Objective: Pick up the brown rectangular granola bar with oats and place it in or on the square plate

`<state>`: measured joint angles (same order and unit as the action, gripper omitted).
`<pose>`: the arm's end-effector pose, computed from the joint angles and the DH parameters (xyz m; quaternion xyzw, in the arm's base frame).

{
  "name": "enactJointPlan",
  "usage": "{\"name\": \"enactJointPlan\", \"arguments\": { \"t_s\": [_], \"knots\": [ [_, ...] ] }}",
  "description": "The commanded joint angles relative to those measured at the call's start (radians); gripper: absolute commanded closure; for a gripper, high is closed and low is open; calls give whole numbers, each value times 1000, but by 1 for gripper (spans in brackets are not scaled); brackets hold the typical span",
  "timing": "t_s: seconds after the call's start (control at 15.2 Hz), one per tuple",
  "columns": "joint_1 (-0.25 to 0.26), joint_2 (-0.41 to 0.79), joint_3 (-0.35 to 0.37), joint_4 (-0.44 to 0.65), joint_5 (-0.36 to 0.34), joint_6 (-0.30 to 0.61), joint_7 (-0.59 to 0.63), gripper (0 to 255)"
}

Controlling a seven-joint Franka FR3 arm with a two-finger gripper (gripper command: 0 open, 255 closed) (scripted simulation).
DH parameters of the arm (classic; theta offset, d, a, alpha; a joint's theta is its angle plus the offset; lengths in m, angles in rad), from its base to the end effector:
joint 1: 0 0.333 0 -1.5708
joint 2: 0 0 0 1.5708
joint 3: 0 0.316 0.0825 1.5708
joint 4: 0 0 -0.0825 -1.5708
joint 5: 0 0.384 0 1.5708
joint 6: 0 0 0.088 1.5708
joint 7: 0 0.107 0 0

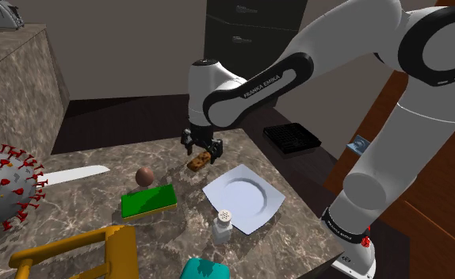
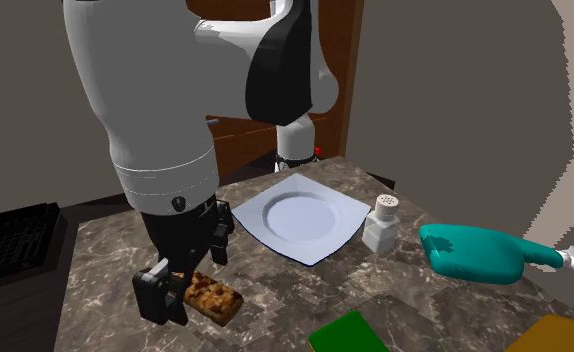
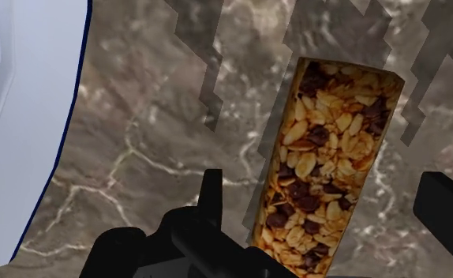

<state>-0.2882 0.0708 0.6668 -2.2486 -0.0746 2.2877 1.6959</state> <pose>0.4904 0.1922 0.3397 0.8054 -0.5926 0.0013 0.0097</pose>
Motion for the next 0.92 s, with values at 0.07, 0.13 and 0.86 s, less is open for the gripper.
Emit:
{"name": "enactJointPlan", "arguments": {
  "t_s": [0.07, 0.13, 0.86],
  "knots": [
    [0, 0, 0, 0, 0, 0, 0, 0],
    [0, 0, 0, 0, 0, 0, 0, 0],
    [-1, -10, 1, 5, 9, -12, -7, 255]
  ]
}}
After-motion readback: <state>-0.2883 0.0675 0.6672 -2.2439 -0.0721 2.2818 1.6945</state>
